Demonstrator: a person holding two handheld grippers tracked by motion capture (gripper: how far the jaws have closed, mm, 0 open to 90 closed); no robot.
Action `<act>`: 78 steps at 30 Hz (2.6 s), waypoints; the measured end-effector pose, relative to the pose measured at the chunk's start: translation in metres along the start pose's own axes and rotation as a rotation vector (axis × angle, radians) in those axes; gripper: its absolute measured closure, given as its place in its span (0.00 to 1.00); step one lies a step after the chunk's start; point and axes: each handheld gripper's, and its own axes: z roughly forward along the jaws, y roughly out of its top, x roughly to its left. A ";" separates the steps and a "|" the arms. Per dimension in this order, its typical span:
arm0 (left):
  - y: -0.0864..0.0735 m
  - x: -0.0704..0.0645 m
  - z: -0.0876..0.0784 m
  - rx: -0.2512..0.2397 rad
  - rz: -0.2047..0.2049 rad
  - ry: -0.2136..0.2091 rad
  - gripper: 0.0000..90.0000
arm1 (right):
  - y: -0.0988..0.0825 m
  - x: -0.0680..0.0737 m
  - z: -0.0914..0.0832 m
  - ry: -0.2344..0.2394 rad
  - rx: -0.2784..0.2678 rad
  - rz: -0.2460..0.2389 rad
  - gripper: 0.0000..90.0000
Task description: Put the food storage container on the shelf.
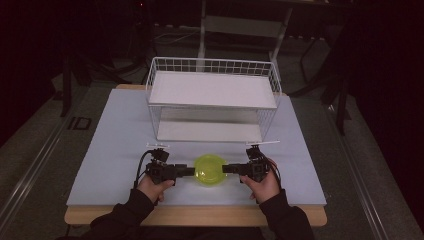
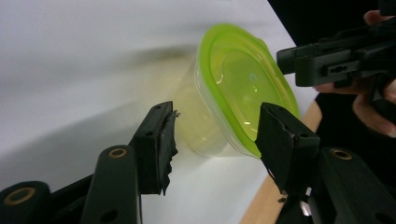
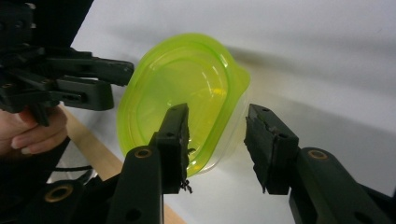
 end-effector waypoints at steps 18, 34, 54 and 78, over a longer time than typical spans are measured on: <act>-0.005 -0.011 -0.002 -0.036 -0.054 -0.027 0.91 | -0.007 0.014 0.006 -0.039 -0.013 -0.034 0.89; 0.016 -0.046 -0.032 -0.139 0.015 -0.038 0.92 | 0.004 0.045 -0.031 -0.047 -0.155 -0.125 0.89; 0.072 -0.083 -0.074 -0.301 0.142 -0.022 0.92 | 0.049 0.093 -0.078 -0.053 -0.312 -0.191 0.90; 0.160 -0.102 -0.082 -0.372 0.097 0.135 0.90 | 0.135 0.107 -0.097 -0.088 -0.362 -0.119 0.90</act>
